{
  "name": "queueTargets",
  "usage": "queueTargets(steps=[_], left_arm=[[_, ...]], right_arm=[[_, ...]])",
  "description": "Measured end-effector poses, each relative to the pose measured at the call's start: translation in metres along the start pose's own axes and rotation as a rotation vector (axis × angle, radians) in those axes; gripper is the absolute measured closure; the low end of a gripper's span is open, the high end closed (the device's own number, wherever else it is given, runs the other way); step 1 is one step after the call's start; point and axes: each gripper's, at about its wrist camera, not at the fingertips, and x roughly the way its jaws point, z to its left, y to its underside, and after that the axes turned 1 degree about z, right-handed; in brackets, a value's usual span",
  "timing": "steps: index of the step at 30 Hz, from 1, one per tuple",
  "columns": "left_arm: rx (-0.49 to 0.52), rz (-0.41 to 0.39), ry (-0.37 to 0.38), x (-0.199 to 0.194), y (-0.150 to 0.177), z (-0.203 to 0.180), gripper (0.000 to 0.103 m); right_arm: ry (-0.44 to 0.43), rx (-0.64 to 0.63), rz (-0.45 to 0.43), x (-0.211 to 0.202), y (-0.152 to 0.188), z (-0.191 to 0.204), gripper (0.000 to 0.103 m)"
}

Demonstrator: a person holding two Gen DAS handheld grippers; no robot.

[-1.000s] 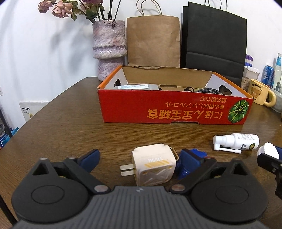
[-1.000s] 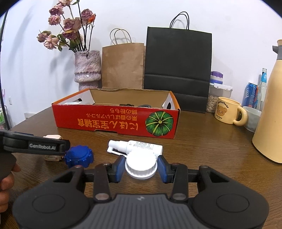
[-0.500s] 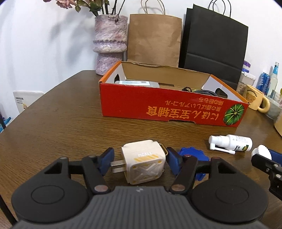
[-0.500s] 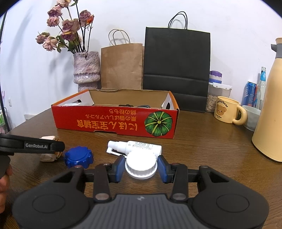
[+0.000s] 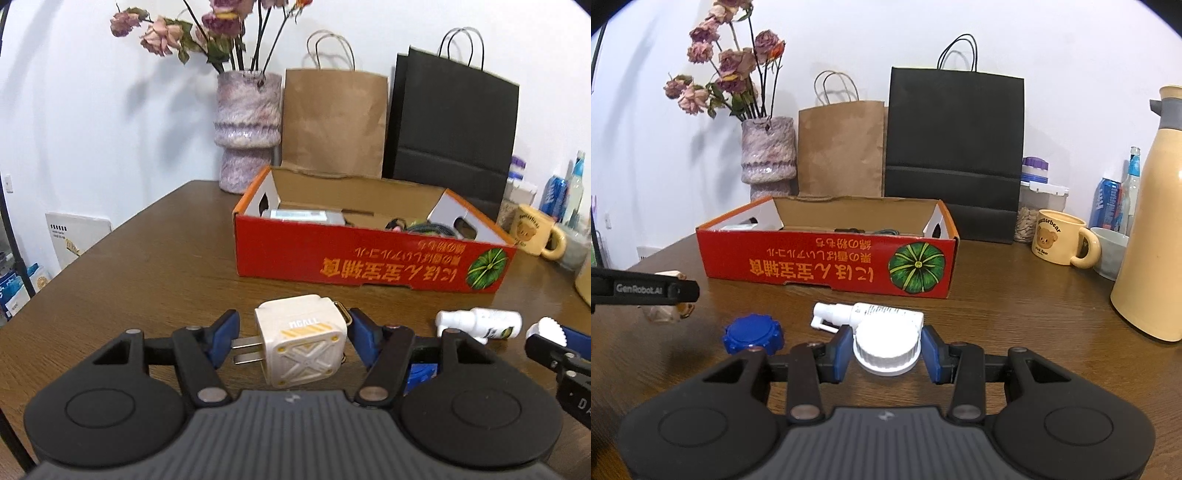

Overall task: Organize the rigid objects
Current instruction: 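Carry the plug adapter and white cap up over the red box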

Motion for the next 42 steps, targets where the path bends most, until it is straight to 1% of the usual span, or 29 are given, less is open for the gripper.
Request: queueTargets(steps=[3,9,16,21,28,32,39,42], left_arm=[[-0.026,-0.018,0.000,-0.007,0.000,0.002,0.038],[-0.047,-0.051,0.008,-0.018,-0.004,0.005,0.038],[-0.065,-0.063,0.013,-0.023,-0.014,0.010,0.038],[-0.075,-0.052,0.031,-0.025,-0.026,0.012,0.038],[-0.062,-0.114,0.046,-0.033,-0.048,0.005,0.038],[-0.072,-0.154,0.057,-0.035,-0.061,0.000,0.038],[-0.111,-0.189,0.062,-0.028,-0.077,-0.003,0.038],[-0.110,-0.192,0.049,-0.020,-0.083,-0.005,0.038]], right_arm=[[-0.008,0.002,-0.012,-0.003,-0.002,0.001,0.064],[-0.016,-0.002,-0.021,-0.007,-0.003,0.008,0.064],[-0.032,-0.009,-0.056,-0.014,-0.014,0.015,0.064],[-0.040,-0.012,-0.067,-0.016,-0.025,0.017,0.064],[-0.040,-0.033,-0.121,-0.019,-0.050,0.022,0.064],[-0.037,-0.024,-0.150,-0.016,-0.067,0.022,0.064],[-0.033,0.007,-0.198,-0.001,-0.091,0.016,0.064],[-0.035,0.008,-0.205,0.008,-0.096,0.015,0.064]])
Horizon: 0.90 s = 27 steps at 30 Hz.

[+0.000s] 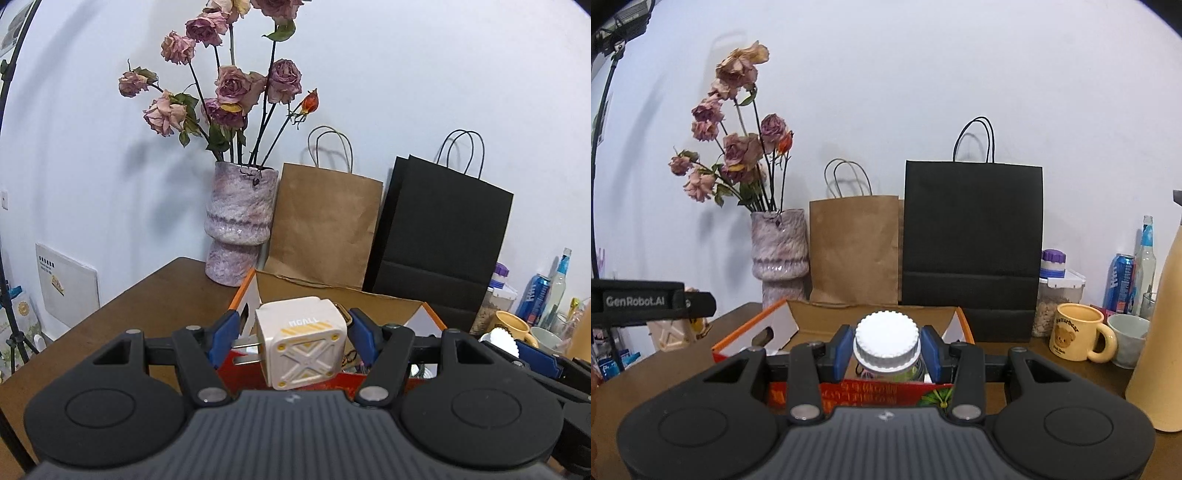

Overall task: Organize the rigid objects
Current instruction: 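Carry the plug adapter and white cap up over the red box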

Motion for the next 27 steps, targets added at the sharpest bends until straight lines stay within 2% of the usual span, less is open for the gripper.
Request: queueTargets(steps=[9,27], left_arm=[[-0.016,-0.009,-0.029,0.033,-0.012,-0.005,0.038],[0.017,0.030,-0.065,0.117,-0.020,-0.014,0.038]], right_arm=[[0.004,0.018,0.005,0.036,-0.011,-0.005,0.064],[-0.007,0.030,0.049,0.118,-0.022,-0.014,0.064]])
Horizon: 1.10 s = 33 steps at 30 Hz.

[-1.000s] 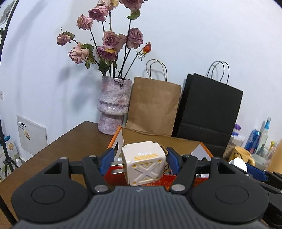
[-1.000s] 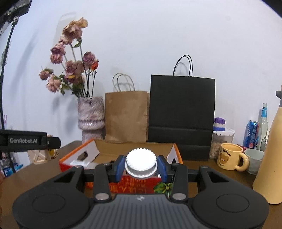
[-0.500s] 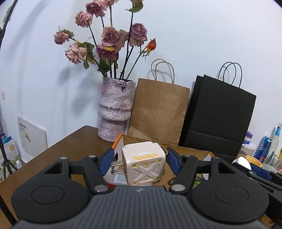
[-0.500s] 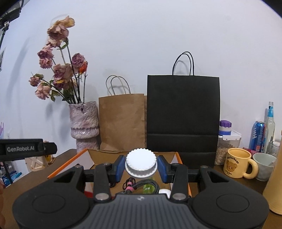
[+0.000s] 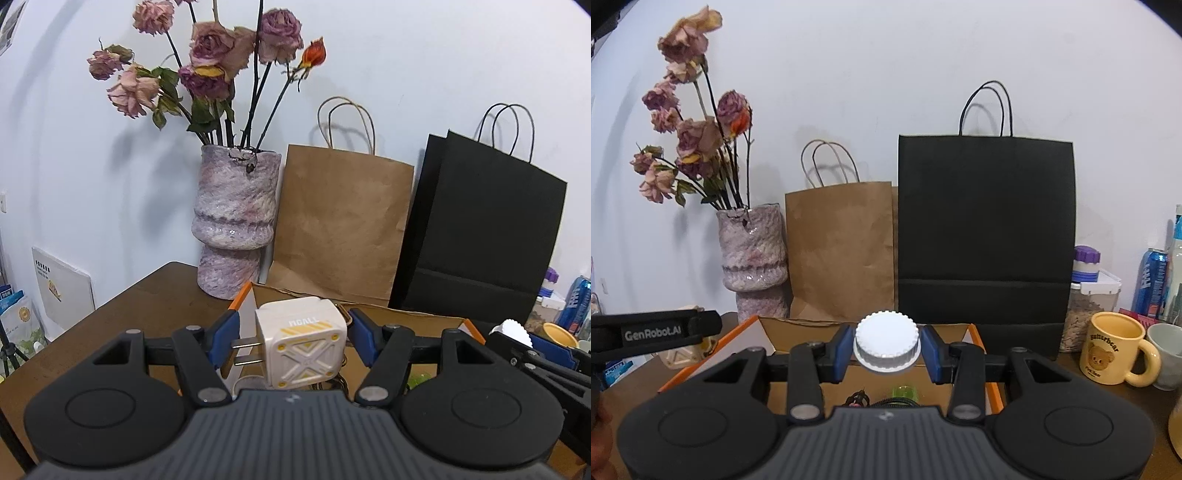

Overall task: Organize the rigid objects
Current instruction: 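Carry the plug adapter and white cap up over the red box, then open both grippers to drop the adapter and cap into the box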

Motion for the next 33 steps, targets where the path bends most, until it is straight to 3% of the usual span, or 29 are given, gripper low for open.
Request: queueTargets(steps=[15,33], left_arm=[[0.054,0.042,-0.025,0.051,0.001,-0.003,0.038],[0.116,0.069,-0.063,0.059,0.015,-0.006,0.037]], right_arm=[[0.009,-0.035,0.075,0.047,0.006,-0.003,0.064],[0.001,-0.069,0.157,0.060,0.025,-0.001,0.063]])
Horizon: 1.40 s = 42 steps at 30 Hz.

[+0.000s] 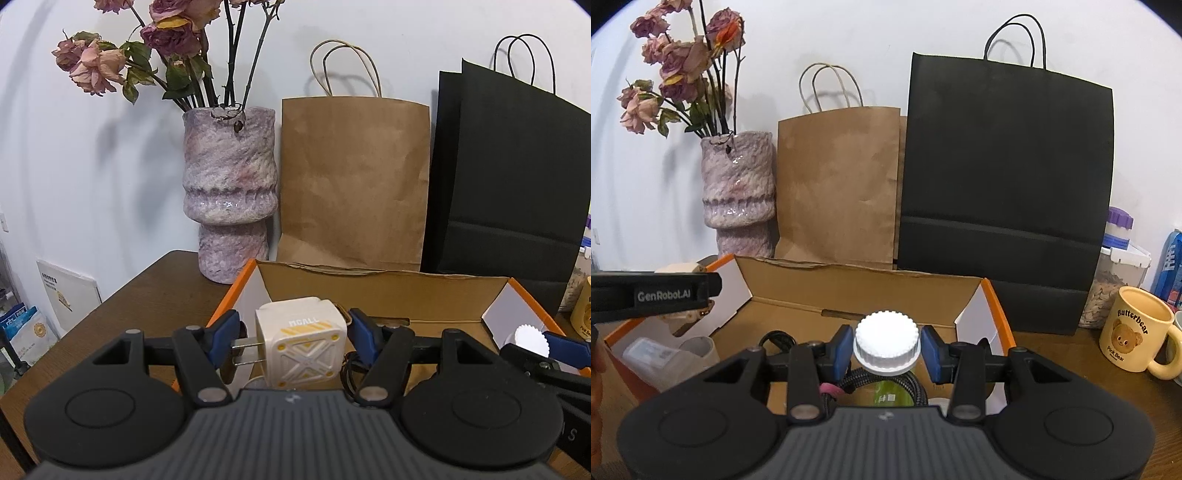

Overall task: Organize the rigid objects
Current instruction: 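Open both grippers to drop the adapter and cap into the box, then withdraw both grippers from the box toward the blue cap and spray bottle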

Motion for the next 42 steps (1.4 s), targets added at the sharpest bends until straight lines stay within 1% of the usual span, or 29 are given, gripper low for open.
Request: queueTargets(steps=[1,2,4,5,6,7,8,9,10,11,14,18,26,37,42], left_arm=[[0.000,0.001,-0.003,0.000,0.000,0.000,0.037],[-0.003,0.001,-0.007,0.000,0.000,0.001,0.034],[-0.002,-0.013,-0.013,-0.001,-0.001,0.002,0.022],[-0.004,-0.022,-0.012,-0.003,-0.001,0.002,0.015],[-0.006,-0.035,-0.010,-0.005,-0.002,0.002,0.011],[-0.007,-0.043,-0.008,-0.007,-0.002,0.002,0.008],[-0.009,-0.050,-0.007,-0.008,-0.003,0.003,0.000],[-0.013,-0.057,-0.004,-0.009,-0.003,0.003,0.000],[-0.014,-0.061,-0.004,-0.010,-0.004,0.003,0.000],[-0.012,-0.059,-0.004,-0.010,-0.004,0.003,0.000],[-0.011,-0.058,-0.015,-0.010,-0.004,0.002,0.000],[-0.023,-0.055,-0.027,-0.011,-0.006,0.004,0.000],[-0.047,-0.065,-0.017,-0.029,-0.009,0.010,0.000],[-0.049,-0.081,0.000,-0.071,0.001,0.017,0.000],[-0.074,-0.104,0.006,-0.096,0.005,0.024,0.000]], right_arm=[[-0.001,0.002,0.004,0.000,0.000,-0.001,0.063],[-0.001,0.004,0.007,0.000,0.000,-0.001,0.063],[-0.003,0.006,0.009,0.000,0.000,-0.003,0.062],[-0.003,0.010,0.010,0.000,0.000,-0.004,0.051],[-0.002,0.016,0.006,-0.001,-0.001,-0.005,0.034],[0.001,0.020,0.000,-0.002,-0.001,-0.007,0.025],[-0.001,0.020,-0.006,-0.002,-0.001,-0.007,0.014],[-0.004,0.017,-0.011,-0.003,-0.002,-0.007,0.009],[-0.003,0.016,-0.013,-0.003,-0.002,-0.007,0.007],[-0.001,0.013,-0.015,-0.003,-0.002,-0.006,0.000],[0.018,-0.012,-0.017,-0.003,-0.002,-0.003,0.000],[0.020,-0.013,-0.022,-0.005,-0.003,-0.003,0.000],[0.031,0.012,-0.045,-0.019,-0.004,-0.007,0.000],[0.024,0.007,-0.105,-0.065,0.003,-0.011,0.000],[0.047,-0.018,-0.112,-0.088,0.010,-0.012,0.000]])
